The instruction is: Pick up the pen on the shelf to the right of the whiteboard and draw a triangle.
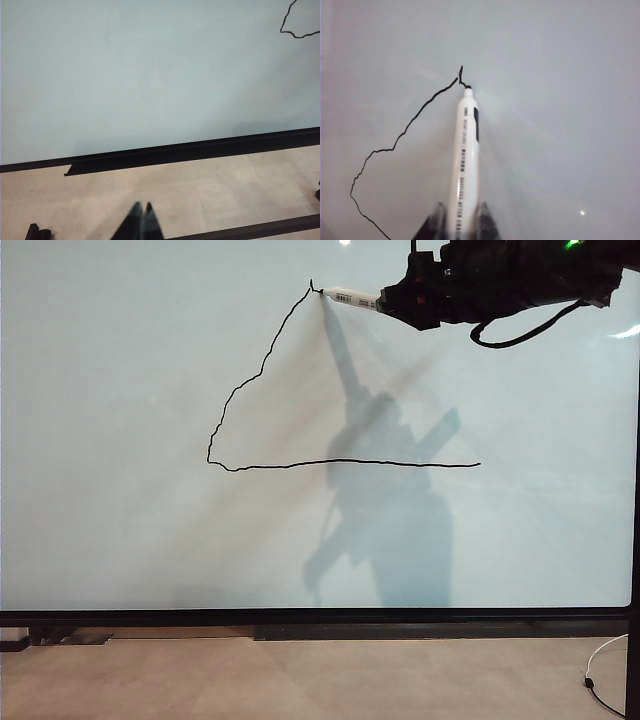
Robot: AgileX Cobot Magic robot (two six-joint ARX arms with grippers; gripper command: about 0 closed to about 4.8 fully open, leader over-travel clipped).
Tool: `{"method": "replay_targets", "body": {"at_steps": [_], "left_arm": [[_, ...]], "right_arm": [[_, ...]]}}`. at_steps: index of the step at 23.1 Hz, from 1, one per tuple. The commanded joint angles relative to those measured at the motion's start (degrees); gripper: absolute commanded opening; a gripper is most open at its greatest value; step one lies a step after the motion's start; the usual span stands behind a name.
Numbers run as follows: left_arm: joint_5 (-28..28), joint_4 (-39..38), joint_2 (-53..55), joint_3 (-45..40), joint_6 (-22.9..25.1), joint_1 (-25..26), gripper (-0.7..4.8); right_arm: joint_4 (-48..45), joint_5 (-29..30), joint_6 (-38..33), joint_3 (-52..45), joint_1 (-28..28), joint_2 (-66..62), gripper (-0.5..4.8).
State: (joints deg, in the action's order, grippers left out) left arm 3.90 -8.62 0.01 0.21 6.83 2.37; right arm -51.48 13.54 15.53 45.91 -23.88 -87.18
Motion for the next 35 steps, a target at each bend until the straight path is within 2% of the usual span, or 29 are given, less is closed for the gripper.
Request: {"method": "replay_targets", "body": {"at_steps": [1, 11, 35], "left_arm": [[0.2, 0.5, 0.0, 0.2, 0.0, 0.0, -0.05], [0.2, 0.5, 0.0, 0.2, 0.0, 0.0, -0.05], [0.2, 0.5, 0.0, 0.2, 0.0, 0.0, -0.05]], "right_arm": [[-0.2, -2.7, -0.3, -0.3, 1.0, 0.1, -0.05], [-2.9, -3.2, -0.3, -3.0, 1.7, 0.1, -0.05], [-2.3, -3.0, -0.5, -6.1, 3.7, 0.1, -0.06]]}}
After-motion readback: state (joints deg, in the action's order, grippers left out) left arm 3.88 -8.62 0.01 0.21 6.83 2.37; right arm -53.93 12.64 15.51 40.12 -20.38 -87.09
